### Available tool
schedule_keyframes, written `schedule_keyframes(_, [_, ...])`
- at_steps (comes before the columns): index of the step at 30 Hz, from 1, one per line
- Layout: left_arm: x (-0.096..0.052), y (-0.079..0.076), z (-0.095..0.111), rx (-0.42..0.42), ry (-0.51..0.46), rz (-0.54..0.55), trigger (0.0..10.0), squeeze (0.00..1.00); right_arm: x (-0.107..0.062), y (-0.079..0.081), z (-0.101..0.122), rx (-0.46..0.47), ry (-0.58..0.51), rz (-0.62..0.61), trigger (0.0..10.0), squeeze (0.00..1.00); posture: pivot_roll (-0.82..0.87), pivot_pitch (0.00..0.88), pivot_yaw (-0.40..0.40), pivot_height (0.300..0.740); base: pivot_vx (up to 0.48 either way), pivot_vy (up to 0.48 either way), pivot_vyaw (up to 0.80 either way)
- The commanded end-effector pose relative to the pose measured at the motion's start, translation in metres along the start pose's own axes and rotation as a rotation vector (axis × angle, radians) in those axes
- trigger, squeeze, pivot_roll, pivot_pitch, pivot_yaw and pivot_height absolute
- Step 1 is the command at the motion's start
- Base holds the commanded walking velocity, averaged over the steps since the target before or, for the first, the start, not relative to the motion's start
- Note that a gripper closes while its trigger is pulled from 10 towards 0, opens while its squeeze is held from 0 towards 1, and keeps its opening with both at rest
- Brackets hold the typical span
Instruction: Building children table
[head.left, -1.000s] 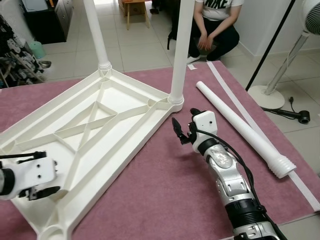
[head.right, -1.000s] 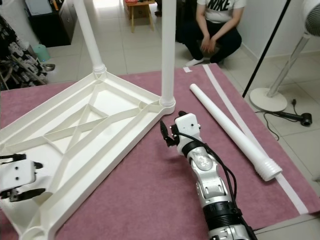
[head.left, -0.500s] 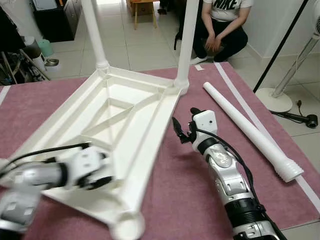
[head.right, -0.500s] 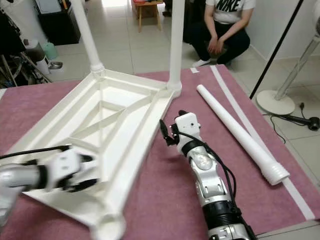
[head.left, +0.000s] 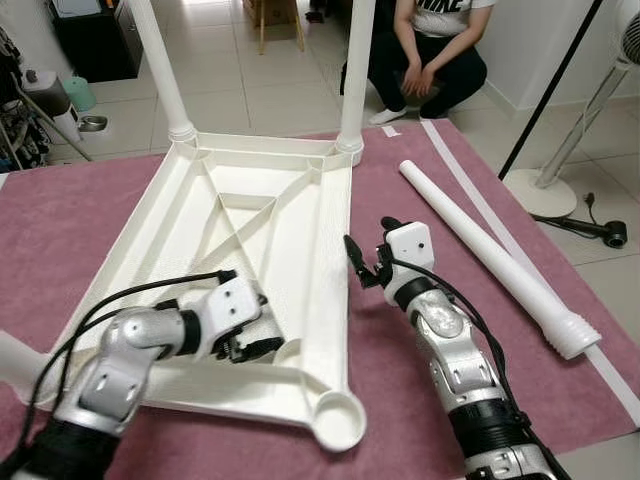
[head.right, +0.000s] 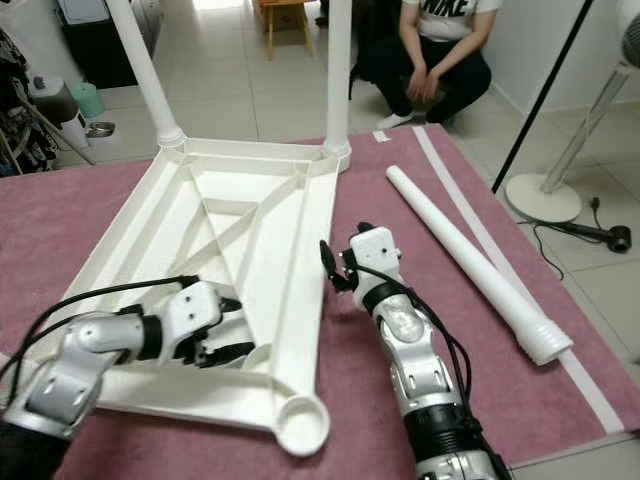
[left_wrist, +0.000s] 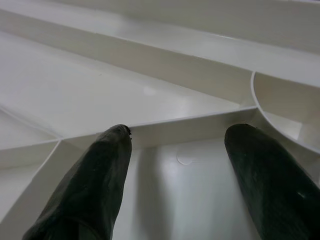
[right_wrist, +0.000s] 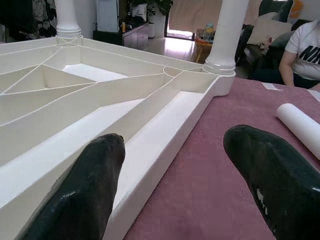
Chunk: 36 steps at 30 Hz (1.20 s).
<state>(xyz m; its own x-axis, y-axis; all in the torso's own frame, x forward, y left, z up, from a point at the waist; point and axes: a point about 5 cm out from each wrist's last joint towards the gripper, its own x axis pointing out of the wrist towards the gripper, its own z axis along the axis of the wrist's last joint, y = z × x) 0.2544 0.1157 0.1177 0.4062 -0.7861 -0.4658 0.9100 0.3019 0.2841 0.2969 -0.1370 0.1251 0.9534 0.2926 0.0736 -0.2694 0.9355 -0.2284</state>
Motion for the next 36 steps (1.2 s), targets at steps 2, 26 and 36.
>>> schedule_keyframes(2, [0.011,0.026,0.002,-0.015,0.031,0.381,10.0,0.0,0.0,0.003,0.001,0.0,-0.007,0.0,10.0,0.0,0.06,0.0,0.078,0.74,0.0,0.0,0.0])
schedule_keyframes(26, [-0.1,-0.016,-0.004,0.09,0.075,-0.202,10.0,0.0,-0.001,-0.001,-0.002,-0.009,0.001,-0.002,10.0,0.0,0.08,0.0,0.069,0.74,0.0,0.0,0.0])
schedule_keyframes(36, [-0.083,-0.044,-0.014,0.168,0.113,-0.377,10.0,0.0,0.001,-0.003,-0.001,-0.017,0.002,0.002,10.0,0.0,0.06,0.0,0.059,0.74,0.0,0.0,0.0])
